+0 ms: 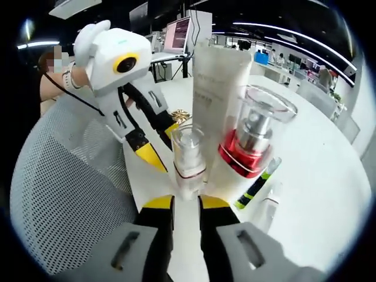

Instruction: Arrange the skincare products in the storage area until every visible bottle or jar stands upright without overlapping.

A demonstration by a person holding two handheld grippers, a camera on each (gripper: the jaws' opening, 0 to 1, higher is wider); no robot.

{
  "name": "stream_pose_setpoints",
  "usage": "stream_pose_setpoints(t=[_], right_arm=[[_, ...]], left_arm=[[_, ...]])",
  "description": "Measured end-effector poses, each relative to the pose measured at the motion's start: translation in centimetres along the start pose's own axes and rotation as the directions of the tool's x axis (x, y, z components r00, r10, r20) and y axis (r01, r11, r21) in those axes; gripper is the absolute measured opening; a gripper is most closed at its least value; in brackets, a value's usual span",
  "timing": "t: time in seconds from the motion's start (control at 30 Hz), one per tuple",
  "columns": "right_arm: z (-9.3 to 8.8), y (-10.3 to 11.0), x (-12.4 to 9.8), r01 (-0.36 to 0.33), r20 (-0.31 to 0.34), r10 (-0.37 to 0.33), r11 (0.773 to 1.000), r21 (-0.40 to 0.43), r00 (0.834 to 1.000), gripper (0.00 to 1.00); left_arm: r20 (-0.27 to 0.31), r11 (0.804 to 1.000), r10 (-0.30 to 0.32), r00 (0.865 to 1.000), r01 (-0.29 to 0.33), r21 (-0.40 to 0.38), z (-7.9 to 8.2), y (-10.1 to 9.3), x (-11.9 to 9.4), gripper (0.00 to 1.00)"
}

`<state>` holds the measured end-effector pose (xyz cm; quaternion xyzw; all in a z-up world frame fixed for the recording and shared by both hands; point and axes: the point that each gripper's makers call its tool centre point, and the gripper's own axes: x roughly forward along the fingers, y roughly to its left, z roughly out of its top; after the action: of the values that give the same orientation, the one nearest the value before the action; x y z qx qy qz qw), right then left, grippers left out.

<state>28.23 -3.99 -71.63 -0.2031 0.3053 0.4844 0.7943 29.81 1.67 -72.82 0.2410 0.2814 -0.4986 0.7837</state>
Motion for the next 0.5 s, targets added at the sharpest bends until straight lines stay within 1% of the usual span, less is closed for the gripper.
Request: stream_pose_setpoints(t=[0.13,0.2,0.27,0.33,0.43,0.47,0.5], right_arm=[[-0.1,0.2,-0.9,0.009,-0.004,-0.009,1.000,0.013,1.000,0.18],[0.0,0.1,-1.4,0.017,-0.004,-0.017,1.000,0.017,1.000,0.21],[0.0,0.0,-2.0,0.037,-0.007,-0.037,0.999,0.029,0.999,0.24],[0.1,-0.2,-2.5,0.050,-0.006,-0.050,0.998,0.035,0.999,0.28],[0.4,-0.5,-3.3,0.074,-0.003,-0.074,0.996,0.057,0.997,0.31],[0.4,-0.7,-3.5,0.081,-0.004,-0.081,0.995,0.063,0.997,0.34],[0.5,-0.8,-3.8,0.092,-0.004,-0.092,0.993,0.068,0.996,0.36]], left_arm=[[0.004,0.999,0.038,0.999,-0.038,-0.026,-0.2,0.6,-1.0,0.16],[0.005,0.998,0.050,0.999,-0.050,-0.031,-0.3,0.7,-1.5,0.21],[0.005,0.996,0.085,0.996,-0.085,-0.031,-0.4,1.2,-2.2,0.25],[0.001,0.992,0.107,0.994,-0.107,-0.063,-0.6,1.6,-2.9,0.26],[0.017,0.981,0.165,0.986,-0.163,-0.103,-0.5,2.5,-4.3,0.30],[0.034,0.976,0.191,0.981,-0.186,-0.116,-0.4,3.0,-4.9,0.31],[0.046,0.967,0.218,0.975,-0.209,-0.144,-0.3,3.4,-5.6,0.33]])
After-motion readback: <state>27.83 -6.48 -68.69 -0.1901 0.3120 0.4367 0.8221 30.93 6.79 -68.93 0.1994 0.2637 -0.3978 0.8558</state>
